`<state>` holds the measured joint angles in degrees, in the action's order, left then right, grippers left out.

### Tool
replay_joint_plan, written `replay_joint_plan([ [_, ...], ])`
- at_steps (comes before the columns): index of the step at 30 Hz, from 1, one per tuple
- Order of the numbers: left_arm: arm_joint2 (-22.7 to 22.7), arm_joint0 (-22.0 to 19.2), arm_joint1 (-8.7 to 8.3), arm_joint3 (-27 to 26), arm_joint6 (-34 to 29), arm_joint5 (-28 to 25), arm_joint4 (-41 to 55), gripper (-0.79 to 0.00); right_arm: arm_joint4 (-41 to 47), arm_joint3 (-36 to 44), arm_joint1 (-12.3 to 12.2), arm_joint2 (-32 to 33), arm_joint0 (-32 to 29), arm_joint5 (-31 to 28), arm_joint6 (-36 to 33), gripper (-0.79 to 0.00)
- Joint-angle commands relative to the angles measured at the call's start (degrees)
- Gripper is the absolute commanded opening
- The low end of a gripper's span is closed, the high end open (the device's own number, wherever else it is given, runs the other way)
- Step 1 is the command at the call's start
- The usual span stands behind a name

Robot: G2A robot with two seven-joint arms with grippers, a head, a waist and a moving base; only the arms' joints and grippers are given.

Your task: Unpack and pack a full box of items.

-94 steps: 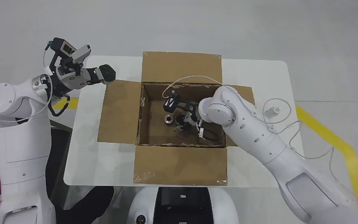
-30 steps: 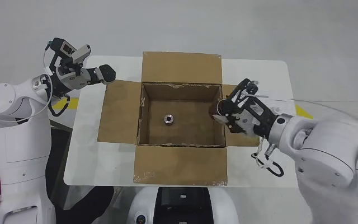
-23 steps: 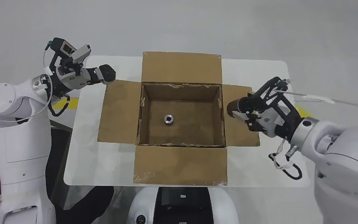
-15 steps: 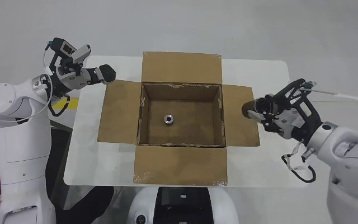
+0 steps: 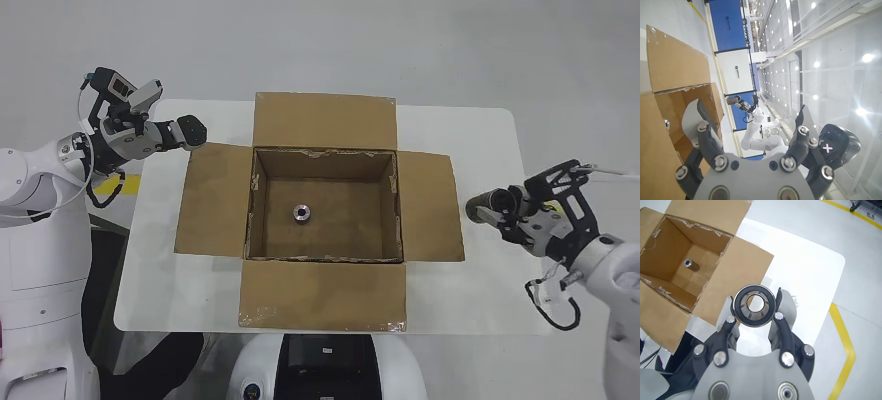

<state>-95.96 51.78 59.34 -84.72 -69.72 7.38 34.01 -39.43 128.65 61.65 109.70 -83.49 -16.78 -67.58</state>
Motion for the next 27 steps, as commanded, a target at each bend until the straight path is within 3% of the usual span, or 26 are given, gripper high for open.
replay_joint_plan([
  [1,0.0,0.0,0.0,0.0,0.0,0.0,0.0,0.0,-0.4,-1.8,-0.15,0.17,-0.26,-0.37,1.0,-0.785],
  [27,0.0,0.0,0.0,0.0,0.0,0.0,0.0,0.0,-5.82,-10.25,-1.18,-0.51,-7.46,3.75,8.82,-0.785],
])
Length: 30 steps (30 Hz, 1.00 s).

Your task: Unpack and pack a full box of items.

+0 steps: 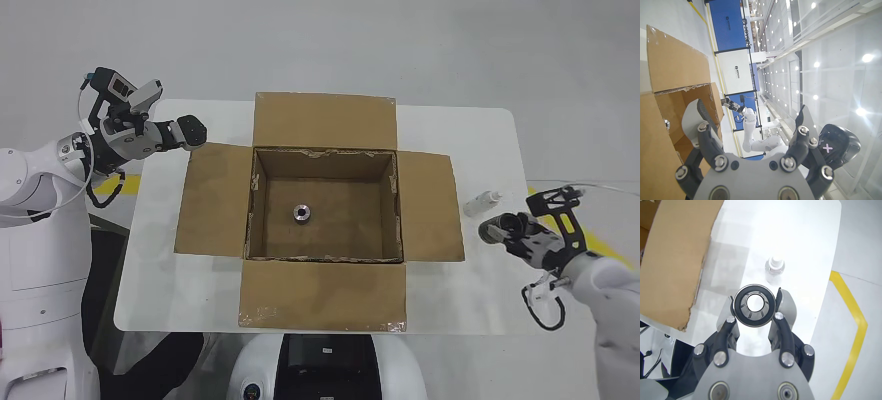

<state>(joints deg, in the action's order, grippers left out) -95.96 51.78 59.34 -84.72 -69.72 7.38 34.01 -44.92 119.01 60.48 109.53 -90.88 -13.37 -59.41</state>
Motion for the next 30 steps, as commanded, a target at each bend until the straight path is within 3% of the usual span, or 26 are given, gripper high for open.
replay_joint_plan([
  [1,0.0,0.0,0.0,0.0,0.0,0.0,0.0,0.0,-0.76,-1.1,-0.02,-0.65,-0.1,0.6,1.13,-0.785],
  [30,0.0,0.0,0.0,0.0,0.0,0.0,0.0,0.0,-6.63,-10.96,-0.28,-10.57,4.46,6.09,6.04,-0.785],
])
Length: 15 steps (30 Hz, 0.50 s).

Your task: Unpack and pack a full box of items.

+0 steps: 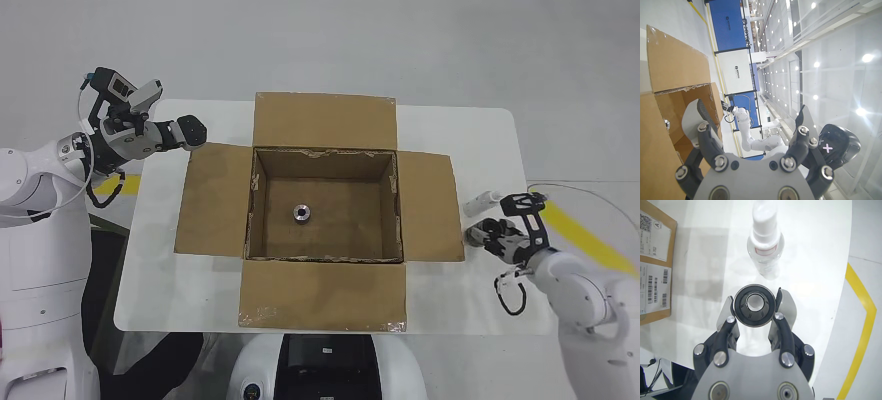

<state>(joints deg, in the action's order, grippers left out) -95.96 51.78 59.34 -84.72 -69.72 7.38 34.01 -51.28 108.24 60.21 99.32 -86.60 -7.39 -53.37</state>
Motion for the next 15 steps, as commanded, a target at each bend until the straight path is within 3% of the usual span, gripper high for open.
replay_joint_plan([
  [1,0.0,0.0,0.0,0.0,0.0,0.0,0.0,0.0,-0.52,-0.35,-0.02,-0.63,0.36,0.31,0.04,-0.785],
  [5,0.0,0.0,0.0,0.0,0.0,0.0,0.0,0.0,-1.37,-0.64,-0.04,-1.76,0.87,0.97,-0.25,-0.782],
  [7,0.0,0.0,0.0,0.0,0.0,0.0,0.0,0.0,-1.74,-0.72,-0.05,-2.34,1.1,1.35,-0.5,-0.702],
  [8,0.0,0.0,0.0,0.0,0.0,0.0,0.0,0.0,-1.85,-0.82,-0.05,-2.6,1.22,1.46,-0.65,-0.637],
  [10,0.0,0.0,0.0,0.0,0.0,0.0,0.0,0.0,-1.97,-1.08,-0.04,-3.11,1.37,1.75,-0.73,-0.434],
  [11,0.0,0.0,0.0,0.0,0.0,0.0,0.0,0.0,-1.95,-1.16,-0.04,-3.3,1.42,1.88,-0.74,-0.394],
  [13,0.0,0.0,0.0,0.0,0.0,0.0,0.0,0.0,-1.62,-1.27,-0.03,-3.61,1.41,2.08,-0.84,-0.08],
  [14,0.0,0.0,0.0,0.0,0.0,0.0,0.0,0.0,-1.58,-1.28,-0.05,-3.68,1.42,2.16,-1.08,-0.012],
  [15,0.0,0.0,0.0,0.0,0.0,0.0,0.0,0.0,-1.51,-1.22,-0.06,-3.78,1.39,2.18,-1.28,0.0],
])
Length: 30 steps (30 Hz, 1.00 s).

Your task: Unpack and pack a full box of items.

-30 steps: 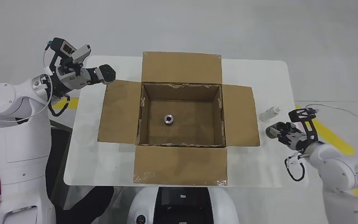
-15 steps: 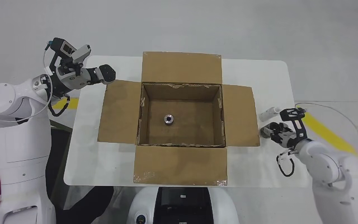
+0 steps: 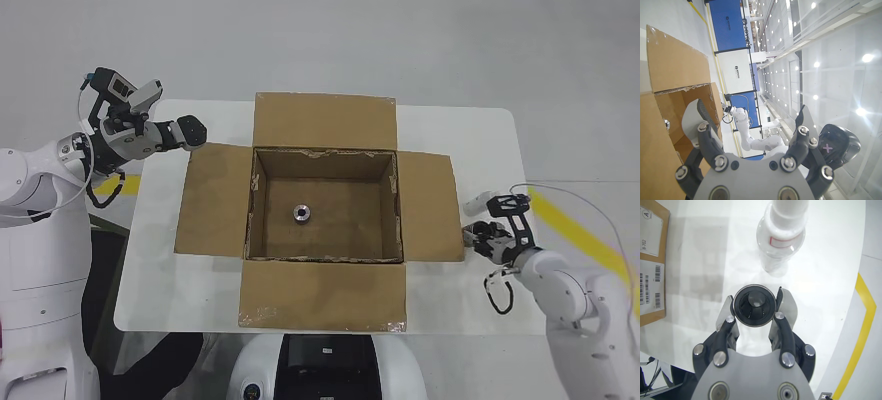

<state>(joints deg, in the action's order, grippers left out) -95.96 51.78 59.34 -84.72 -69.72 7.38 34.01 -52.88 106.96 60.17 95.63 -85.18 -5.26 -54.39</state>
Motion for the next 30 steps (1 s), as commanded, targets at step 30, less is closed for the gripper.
replay_joint_plan([
  [30,0.0,0.0,0.0,0.0,0.0,0.0,0.0,0.0,1.95,27.68,-0.31,7.09,-7.07,2.48,0.28,0.0],
])
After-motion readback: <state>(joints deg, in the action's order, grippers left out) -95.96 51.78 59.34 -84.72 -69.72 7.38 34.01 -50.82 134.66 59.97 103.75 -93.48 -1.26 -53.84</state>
